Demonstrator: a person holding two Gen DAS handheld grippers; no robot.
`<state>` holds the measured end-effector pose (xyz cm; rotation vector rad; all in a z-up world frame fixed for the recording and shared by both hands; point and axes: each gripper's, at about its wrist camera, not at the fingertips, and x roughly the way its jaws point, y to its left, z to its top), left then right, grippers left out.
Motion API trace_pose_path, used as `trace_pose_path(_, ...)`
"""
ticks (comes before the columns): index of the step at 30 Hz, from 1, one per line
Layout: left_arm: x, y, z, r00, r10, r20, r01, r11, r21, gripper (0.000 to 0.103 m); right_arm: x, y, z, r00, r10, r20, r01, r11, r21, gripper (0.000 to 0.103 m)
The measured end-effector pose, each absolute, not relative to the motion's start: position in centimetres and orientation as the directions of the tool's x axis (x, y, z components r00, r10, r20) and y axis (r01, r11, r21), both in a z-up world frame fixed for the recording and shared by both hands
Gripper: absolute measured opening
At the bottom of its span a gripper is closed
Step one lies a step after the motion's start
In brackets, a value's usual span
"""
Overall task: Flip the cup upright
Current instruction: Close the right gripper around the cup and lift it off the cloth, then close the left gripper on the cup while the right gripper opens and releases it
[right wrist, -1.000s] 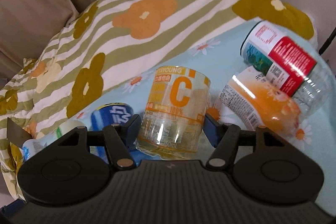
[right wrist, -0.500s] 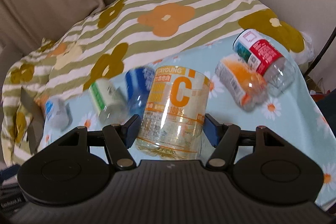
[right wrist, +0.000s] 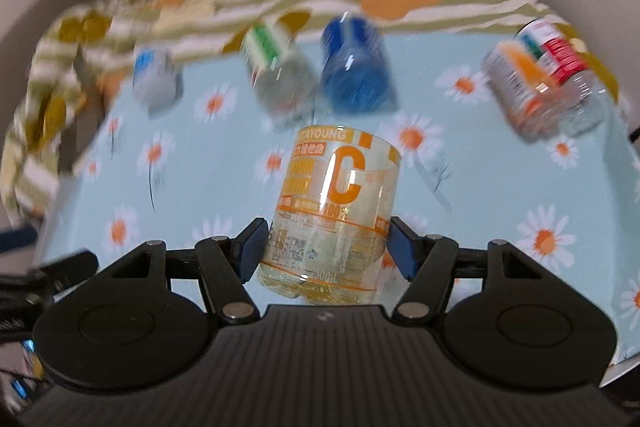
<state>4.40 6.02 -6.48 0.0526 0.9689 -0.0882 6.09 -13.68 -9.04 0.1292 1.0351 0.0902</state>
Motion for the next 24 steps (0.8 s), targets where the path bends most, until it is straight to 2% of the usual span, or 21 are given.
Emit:
trace_pose_path(8, 3.5, 7.1, -8.2, 0.532, -0.028, -0.846, 0.084, 0.996, 0.020, 0.103, 6.8, -12.4, -12.6, 0.462, 0.127, -0.878, -0.096, 0.991, 0.092, 0.080)
trace_pose_path(17, 3.7, 7.1, -8.2, 0.528, -0.030, -0.849, 0.084, 0.996, 0.017, 0.103, 7.3, -12.2, -13.0, 0.443, 0.125, -0.888, -0.094, 0.991, 0.093, 0.083)
trace_pose_path(21, 3.8, 7.0, -8.1, 0.532, -0.031, -0.846, 0.091, 0.996, 0.020, 0.103, 7.2, -12.3, -12.9, 0.454, 0.116, -0.883, -0.080, 0.993, 0.090, 0.100)
trace_pose_path(24, 3.7, 6.8, -7.9, 0.539, -0.037, -0.842, 0.098, 0.995, 0.019, 0.103, 7.0, -12.2, -12.8, 0.457, 0.114, -0.882, -0.084, 0.993, 0.085, 0.101)
